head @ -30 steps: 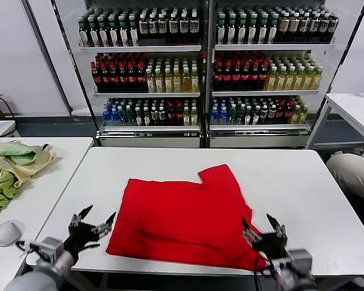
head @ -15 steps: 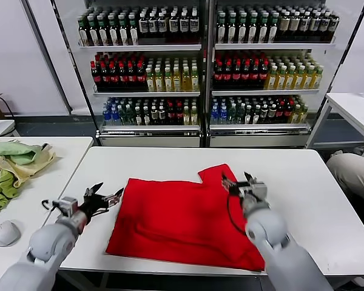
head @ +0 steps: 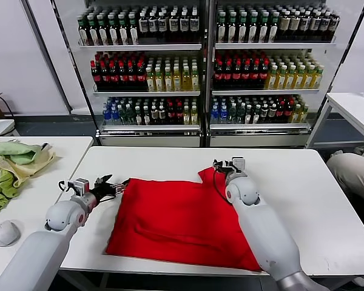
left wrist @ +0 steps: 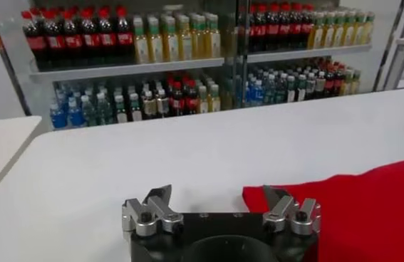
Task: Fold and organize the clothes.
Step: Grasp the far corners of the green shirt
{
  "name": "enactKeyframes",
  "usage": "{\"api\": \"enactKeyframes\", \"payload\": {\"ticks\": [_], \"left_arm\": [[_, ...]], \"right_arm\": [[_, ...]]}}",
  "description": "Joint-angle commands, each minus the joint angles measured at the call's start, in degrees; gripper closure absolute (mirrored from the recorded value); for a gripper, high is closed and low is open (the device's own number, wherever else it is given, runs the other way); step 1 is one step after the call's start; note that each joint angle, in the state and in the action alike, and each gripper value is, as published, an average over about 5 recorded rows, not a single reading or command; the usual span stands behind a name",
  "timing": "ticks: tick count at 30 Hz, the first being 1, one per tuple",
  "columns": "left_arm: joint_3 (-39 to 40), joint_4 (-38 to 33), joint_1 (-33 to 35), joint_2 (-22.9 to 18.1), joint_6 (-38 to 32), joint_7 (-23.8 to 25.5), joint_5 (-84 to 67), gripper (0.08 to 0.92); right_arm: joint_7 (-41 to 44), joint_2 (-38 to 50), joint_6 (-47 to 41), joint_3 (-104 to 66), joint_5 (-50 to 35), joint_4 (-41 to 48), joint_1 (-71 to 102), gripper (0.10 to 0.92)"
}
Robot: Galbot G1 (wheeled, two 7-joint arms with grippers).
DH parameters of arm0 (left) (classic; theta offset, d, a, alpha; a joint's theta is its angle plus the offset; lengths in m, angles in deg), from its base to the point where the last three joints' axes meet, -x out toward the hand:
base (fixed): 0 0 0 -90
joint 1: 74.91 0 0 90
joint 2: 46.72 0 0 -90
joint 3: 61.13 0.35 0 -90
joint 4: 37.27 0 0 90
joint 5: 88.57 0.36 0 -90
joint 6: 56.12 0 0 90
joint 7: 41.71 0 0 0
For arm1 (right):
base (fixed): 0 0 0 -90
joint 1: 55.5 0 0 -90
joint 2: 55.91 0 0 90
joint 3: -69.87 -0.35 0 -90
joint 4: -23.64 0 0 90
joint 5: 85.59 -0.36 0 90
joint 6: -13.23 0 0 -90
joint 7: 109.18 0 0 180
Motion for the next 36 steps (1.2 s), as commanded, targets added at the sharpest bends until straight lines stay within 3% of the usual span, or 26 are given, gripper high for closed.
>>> {"api": "enactKeyframes", "payload": {"ticks": [1,7,11,29,32,36], "left_arm": [[3.47,6.09,-4.5,-1.24,-1.36,0.98,-0.1,0.177],[3.83,7.11,-4.99,-1.34,-0.85,0.47,1.32,0.177],[3.83,7.22,-4.8,-1.05,-0.61,0.7,1.38,0.204],[3.64,4.88,-2.69,-1.34,-1.4,1.39,1.18,0.709],[3.28,4.1,-3.36,-0.81,-2.55,1.25,-0.53,0.796],[2.31,-1.13,-3.21,2.36,-2.61,1.16,-5.88,0.894]], "right_arm": [[0.55,-3.01,0.61,0.31,1.62,8.2,-3.78,0.203],[0.47,-3.54,0.32,-0.44,1.07,9.14,-3.83,0.203],[0.42,-3.63,-0.22,-0.54,-0.3,9.38,-3.79,0.259],[0.82,-3.11,2.99,-0.5,0.21,4.03,-1.03,0.776],[0.8,-1.81,4.31,-0.31,0.23,-0.48,-0.2,0.858],[-4.8,3.36,-0.28,1.06,-3.6,-15.06,3.68,0.91]]}}
